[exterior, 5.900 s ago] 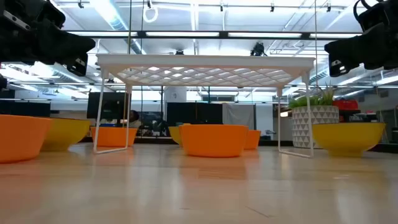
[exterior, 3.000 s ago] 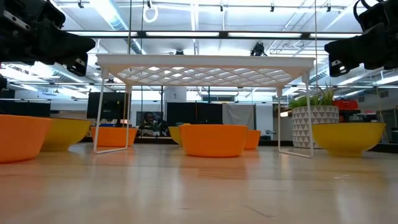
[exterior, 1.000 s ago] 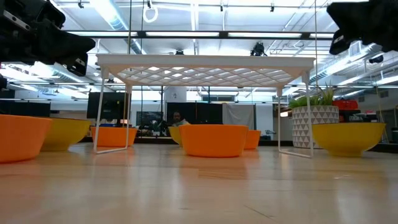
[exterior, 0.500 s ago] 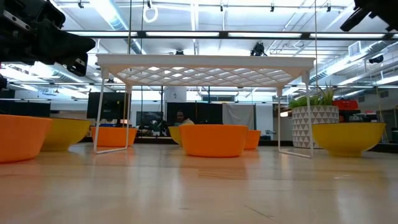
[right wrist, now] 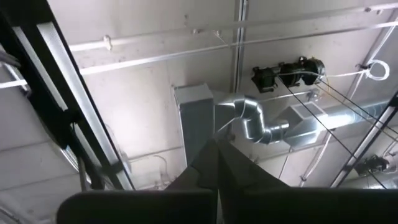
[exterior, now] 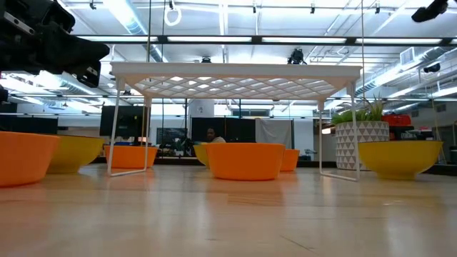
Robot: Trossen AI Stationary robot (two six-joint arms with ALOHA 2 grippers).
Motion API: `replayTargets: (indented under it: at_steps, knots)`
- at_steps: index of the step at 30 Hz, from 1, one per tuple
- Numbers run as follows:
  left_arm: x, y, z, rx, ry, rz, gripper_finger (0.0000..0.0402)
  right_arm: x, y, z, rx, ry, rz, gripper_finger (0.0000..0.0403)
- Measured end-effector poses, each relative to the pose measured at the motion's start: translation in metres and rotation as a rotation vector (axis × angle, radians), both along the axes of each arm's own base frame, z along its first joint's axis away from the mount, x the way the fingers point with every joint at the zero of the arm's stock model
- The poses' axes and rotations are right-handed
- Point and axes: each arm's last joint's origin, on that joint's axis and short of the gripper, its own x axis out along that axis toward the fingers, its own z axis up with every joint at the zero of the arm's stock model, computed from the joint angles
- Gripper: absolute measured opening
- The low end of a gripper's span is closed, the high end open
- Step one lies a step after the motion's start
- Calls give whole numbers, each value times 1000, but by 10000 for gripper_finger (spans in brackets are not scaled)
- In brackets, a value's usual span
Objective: Pick & Place Mini bowls
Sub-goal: Put the white patterned bowl on the shelf
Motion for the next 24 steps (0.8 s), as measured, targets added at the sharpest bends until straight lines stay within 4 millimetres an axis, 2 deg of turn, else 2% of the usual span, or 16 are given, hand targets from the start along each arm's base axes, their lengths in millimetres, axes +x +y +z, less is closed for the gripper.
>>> replayTargets:
  at_steps: [4, 12, 18, 24]
  knots:
    - [0, 0, 0, 0, 0, 0, 23, -8, -1, 25, -2, 20, 1, 1]
    - [0, 0, 0, 0, 1, 0, 23, -19, -3, 83, -3, 207, -16, 0]
    - [0, 0, 0, 0, 0, -1, 23, -13, -2, 126, -33, 325, -46, 0]
    - [0, 0, 0, 0, 0, 0, 23, 1, 0, 162, -53, 413, -42, 0]
